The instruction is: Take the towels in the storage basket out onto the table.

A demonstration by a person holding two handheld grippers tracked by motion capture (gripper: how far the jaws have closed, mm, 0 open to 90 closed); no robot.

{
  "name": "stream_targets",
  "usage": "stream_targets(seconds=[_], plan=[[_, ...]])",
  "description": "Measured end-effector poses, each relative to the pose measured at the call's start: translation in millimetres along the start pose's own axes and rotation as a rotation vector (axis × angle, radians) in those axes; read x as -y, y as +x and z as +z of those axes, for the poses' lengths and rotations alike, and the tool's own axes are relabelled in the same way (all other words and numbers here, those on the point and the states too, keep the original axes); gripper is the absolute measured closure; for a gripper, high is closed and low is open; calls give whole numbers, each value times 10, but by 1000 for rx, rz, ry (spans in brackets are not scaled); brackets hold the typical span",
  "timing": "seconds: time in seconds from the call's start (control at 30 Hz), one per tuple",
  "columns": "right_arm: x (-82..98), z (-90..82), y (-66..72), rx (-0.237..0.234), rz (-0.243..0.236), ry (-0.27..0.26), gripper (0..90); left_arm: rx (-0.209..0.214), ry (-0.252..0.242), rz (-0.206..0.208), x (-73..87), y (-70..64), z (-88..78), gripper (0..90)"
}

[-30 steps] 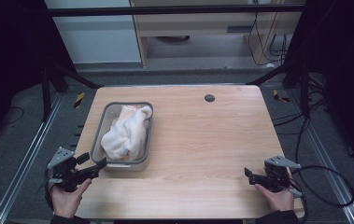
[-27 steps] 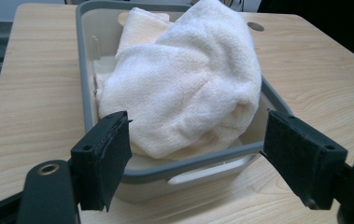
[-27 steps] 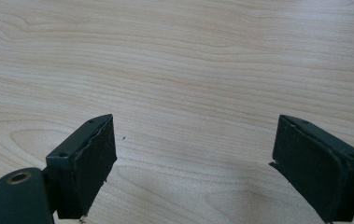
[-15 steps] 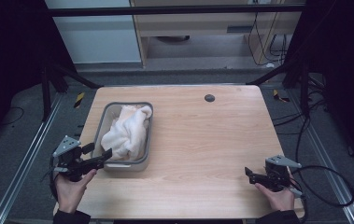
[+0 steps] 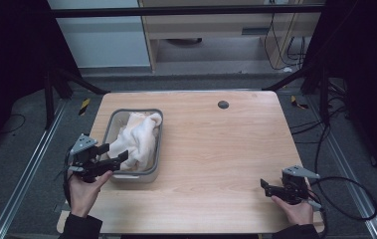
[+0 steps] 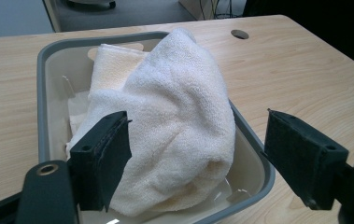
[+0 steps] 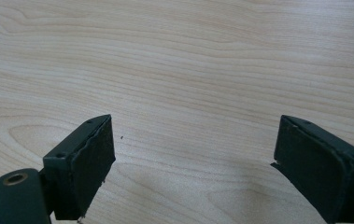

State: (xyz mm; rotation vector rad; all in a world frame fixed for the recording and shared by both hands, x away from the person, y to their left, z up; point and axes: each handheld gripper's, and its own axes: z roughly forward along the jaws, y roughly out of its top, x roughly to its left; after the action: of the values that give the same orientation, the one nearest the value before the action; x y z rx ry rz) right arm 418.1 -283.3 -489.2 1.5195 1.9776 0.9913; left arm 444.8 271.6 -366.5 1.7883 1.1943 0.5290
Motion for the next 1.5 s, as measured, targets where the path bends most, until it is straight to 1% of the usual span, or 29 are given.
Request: stream_targets(seconds=[0.13,0.2,0.27,0.6,0.8,0.9,0.97,1.23,1.37,1.4,1.5], plan=[[0,4,0,1,2,5,122,1,12,12,-63,-20,34,215],[2,10,-1,5,-7,7,120,0,27,18,-102,-33,65,211],[2,12,0,3,-7,8,119,-3,32,26,-129,-52,89,209],[-2,19,-5,0,-5,18,113,-16,76,48,-222,-150,310,195],[-2,28,-6,2,-8,24,111,-24,104,61,-247,-197,442,183],[-2,31,-6,1,-9,26,109,-29,116,74,-257,-217,494,182],[-2,33,-4,2,-8,28,109,-28,121,68,-256,-226,533,181],[-1,36,-5,3,-8,30,108,-39,165,84,-245,-248,680,170],[-1,41,-3,2,-9,33,108,-44,178,87,-237,-264,741,166],[0,41,-1,1,-7,35,107,-46,189,89,-232,-273,777,166],[-1,41,-1,0,-6,36,107,-50,192,95,-220,-282,819,166]])
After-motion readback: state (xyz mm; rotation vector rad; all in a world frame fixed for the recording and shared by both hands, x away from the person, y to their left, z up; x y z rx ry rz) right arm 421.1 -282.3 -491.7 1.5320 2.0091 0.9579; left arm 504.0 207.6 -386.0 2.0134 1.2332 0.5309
